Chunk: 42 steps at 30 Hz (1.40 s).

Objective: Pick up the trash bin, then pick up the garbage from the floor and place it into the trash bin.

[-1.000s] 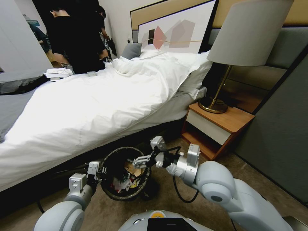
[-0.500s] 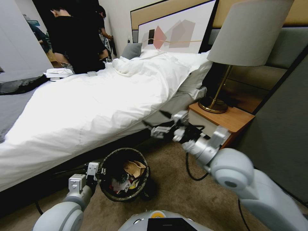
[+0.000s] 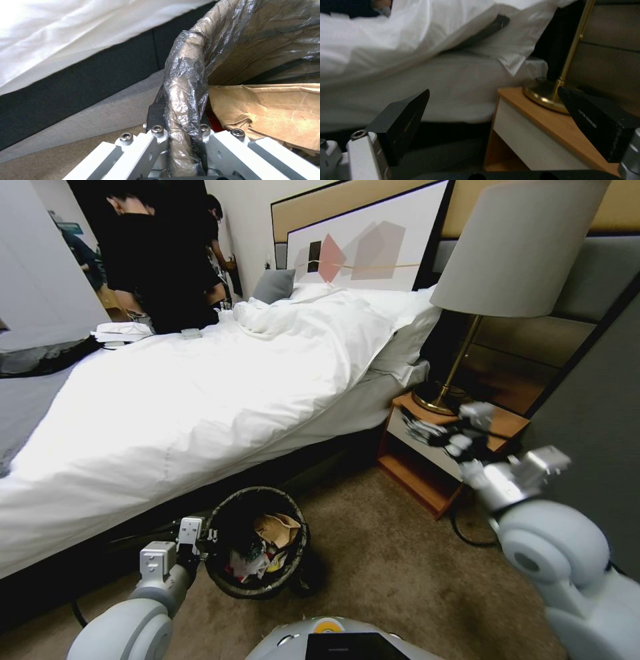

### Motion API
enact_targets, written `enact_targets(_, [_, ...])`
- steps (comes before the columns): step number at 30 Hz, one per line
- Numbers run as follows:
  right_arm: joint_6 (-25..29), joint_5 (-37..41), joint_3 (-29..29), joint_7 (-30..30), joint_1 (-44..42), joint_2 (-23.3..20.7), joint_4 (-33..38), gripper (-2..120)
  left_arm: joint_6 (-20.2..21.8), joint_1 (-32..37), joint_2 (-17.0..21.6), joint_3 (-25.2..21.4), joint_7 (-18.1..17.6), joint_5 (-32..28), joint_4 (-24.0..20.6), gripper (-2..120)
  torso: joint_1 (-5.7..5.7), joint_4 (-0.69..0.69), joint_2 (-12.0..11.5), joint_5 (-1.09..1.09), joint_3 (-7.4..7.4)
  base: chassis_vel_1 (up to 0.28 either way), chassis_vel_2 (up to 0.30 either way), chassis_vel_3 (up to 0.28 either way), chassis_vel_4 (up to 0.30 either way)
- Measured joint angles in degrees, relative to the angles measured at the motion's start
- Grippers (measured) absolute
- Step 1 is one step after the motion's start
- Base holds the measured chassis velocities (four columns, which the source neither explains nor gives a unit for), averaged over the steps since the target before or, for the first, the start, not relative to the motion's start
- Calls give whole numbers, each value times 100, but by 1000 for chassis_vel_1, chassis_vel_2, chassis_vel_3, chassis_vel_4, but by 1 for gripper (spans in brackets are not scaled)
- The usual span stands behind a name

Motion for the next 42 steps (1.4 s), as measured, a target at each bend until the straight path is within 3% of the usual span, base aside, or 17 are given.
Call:
enact_targets(4, [405,-1051,-392,-95,-463,776,-1,100,1,-66,-31,6,16,19,0,1,0,-2,0,-1,0,0,0,0,0])
enact_targets(8, [655,-1490,-536,-143,-636,1194,-1,100,1,-100,-50,22,38,22,0,1,0,0,0,-1,0,54,42,58,53])
enact_targets(21, [1130,-1879,-588,-101,-838,1639,-1,100,-32,-132,-77,31,98,149,0,1,0,-2,0,1,1,89,88,87,93])
enact_targets(42, [1187,-1895,-620,25,-837,1806,3,100,-118,-137,12,28,130,135,0,1,1,-1,0,0,1,128,121,125,122])
